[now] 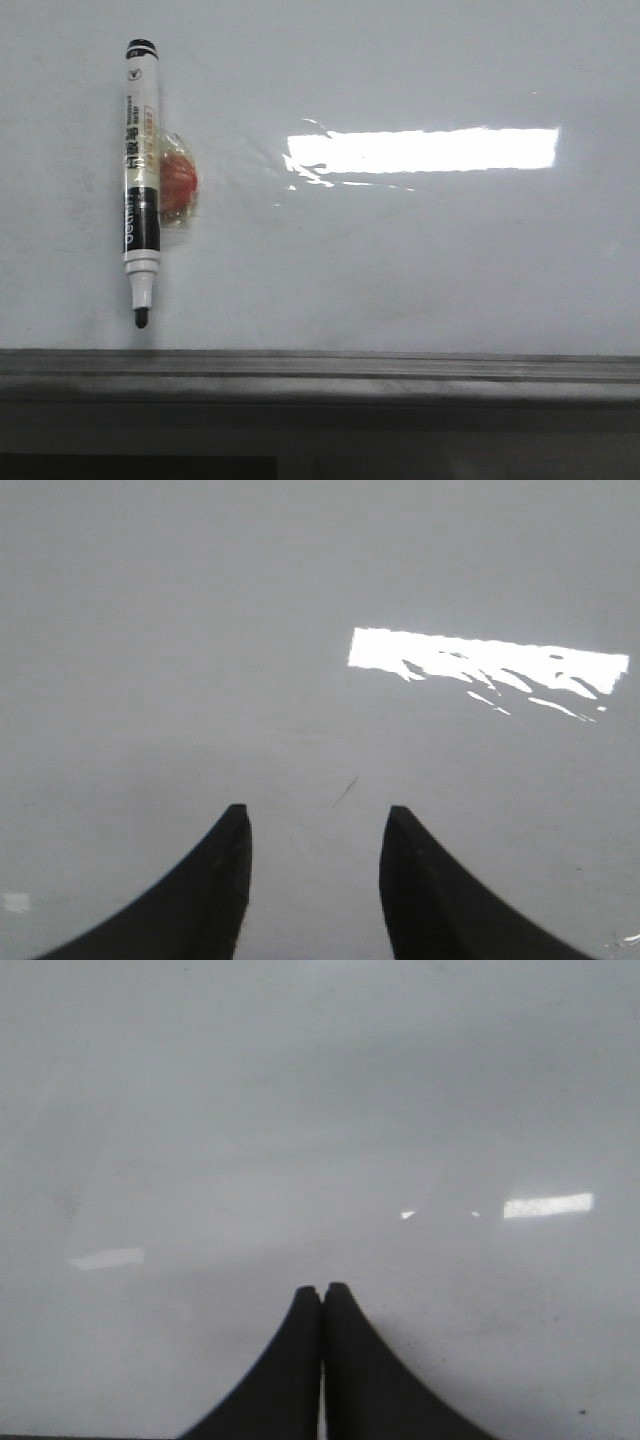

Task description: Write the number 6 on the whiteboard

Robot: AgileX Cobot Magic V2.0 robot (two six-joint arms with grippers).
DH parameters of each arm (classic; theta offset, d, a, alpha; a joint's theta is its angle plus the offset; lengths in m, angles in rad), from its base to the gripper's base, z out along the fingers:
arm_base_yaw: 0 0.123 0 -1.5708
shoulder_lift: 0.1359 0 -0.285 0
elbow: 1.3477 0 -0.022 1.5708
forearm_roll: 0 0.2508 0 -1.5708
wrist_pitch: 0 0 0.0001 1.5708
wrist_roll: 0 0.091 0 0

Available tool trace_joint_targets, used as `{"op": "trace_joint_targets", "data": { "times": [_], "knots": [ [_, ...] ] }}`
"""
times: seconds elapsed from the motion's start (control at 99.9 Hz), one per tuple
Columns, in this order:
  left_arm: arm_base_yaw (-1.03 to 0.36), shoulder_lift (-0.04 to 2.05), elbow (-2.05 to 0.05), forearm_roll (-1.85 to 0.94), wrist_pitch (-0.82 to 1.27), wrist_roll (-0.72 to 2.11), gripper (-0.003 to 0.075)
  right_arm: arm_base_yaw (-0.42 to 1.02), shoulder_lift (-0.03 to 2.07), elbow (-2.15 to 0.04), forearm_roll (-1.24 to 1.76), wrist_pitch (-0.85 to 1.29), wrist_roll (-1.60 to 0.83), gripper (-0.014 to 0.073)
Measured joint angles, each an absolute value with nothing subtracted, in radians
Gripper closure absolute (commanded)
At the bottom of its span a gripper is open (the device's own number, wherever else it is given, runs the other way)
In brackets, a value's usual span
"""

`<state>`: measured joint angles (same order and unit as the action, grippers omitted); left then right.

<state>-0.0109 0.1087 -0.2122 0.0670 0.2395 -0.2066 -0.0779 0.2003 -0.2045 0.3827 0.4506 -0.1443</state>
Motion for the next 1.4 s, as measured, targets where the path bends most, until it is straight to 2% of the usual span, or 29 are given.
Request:
{"op": "trace_joint_targets", "data": {
  "times": [0.08, 0.13, 0.571, 0.711, 0.851, 1.072, 1.092, 1.192, 1.402],
  "knots": [
    [-0.011, 0.109, -0.211, 0.058, 0.219, -0.207, 0.0265, -0.078, 0.2, -0.205, 0.383, 0.451, -0.144, 0.0657],
    [-0.011, 0.109, -0.211, 0.057, 0.2, -0.207, 0.0246, -0.076, 0.2, -0.205, 0.383, 0.449, -0.144, 0.0657],
    [-0.012, 0.132, -0.211, 0.065, 0.074, -0.207, 0.0247, -0.038, 0.2, -0.205, 0.383, 0.411, -0.147, 0.0657],
    [-0.054, 0.172, -0.213, 0.083, 0.047, -0.207, 0.0247, -0.038, 0.2, -0.205, 0.383, 0.411, -0.147, 0.0657],
    [-0.177, 0.249, -0.221, 0.106, 0.039, -0.207, 0.0248, -0.038, 0.2, -0.205, 0.383, 0.411, -0.147, 0.0657],
    [-0.466, 0.44, -0.246, 0.151, 0.029, -0.207, 0.0247, -0.038, 0.2, -0.205, 0.383, 0.411, -0.147, 0.0657],
    [-0.525, 0.485, -0.252, 0.151, 0.029, -0.207, 0.0247, -0.038, 0.2, -0.205, 0.383, 0.411, -0.147, 0.0657],
    [-0.63, 0.568, -0.261, 0.133, 0.022, -0.207, 0.0247, -0.038, 0.2, -0.205, 0.383, 0.411, -0.149, 0.0657],
    [-0.761, 0.703, -0.263, 0.048, -0.068, -0.209, 0.0247, -0.038, 0.2, -0.205, 0.383, 0.411, -0.149, 0.0657]
  ]
}}
